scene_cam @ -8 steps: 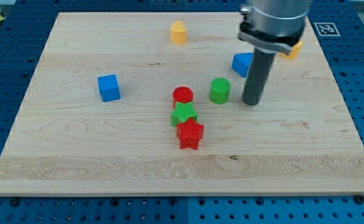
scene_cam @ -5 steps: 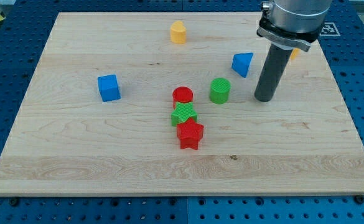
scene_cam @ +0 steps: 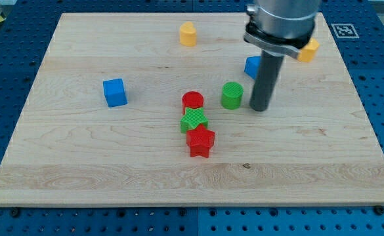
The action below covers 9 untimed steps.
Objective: Push the green circle above the red circle
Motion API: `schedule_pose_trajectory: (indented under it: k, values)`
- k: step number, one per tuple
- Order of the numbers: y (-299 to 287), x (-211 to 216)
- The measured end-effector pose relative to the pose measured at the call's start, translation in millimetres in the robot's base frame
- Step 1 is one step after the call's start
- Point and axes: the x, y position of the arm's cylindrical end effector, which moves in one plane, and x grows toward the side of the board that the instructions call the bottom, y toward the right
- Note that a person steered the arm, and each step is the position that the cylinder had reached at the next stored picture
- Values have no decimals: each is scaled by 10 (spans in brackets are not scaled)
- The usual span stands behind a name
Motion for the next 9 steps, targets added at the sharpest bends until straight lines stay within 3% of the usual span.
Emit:
schedule_pose_trajectory:
  k: [1, 4, 6, 9]
  values:
    - [51, 38]
    - [-624, -138]
    - [-496, -215]
    - [-909, -397]
